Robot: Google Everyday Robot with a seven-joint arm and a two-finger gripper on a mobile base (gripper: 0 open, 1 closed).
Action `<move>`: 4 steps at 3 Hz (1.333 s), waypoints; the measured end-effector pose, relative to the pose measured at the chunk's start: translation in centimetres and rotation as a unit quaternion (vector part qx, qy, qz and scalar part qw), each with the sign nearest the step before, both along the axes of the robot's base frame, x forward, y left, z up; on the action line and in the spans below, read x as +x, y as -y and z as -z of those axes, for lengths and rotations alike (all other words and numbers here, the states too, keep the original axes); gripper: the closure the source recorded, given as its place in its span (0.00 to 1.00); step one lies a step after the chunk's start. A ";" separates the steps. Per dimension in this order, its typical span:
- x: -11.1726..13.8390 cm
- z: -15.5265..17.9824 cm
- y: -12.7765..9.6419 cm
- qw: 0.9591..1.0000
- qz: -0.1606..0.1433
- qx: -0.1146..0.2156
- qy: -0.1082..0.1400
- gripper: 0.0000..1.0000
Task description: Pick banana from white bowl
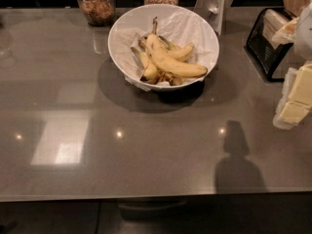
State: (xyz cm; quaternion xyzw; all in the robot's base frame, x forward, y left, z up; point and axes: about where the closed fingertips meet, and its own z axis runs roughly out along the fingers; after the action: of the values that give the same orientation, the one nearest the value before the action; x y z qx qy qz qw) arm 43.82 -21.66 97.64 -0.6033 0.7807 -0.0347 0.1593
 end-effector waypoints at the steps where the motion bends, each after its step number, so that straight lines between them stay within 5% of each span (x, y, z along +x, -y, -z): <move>1: 0.0 0.0 0.0 1.000 0.000 0.000 0.000 0.00; 3: 1.9 -0.6 -2.9 0.995 -0.016 0.099 0.025 0.00; 4: 3.8 -0.7 -5.6 0.984 -0.024 0.175 0.027 0.00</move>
Offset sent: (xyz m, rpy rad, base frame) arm 0.0158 0.0226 0.0046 0.1939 -0.0409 0.0316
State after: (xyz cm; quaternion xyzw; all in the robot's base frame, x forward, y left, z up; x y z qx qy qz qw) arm 47.64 -16.05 98.34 -0.5835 0.7552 0.0901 0.2848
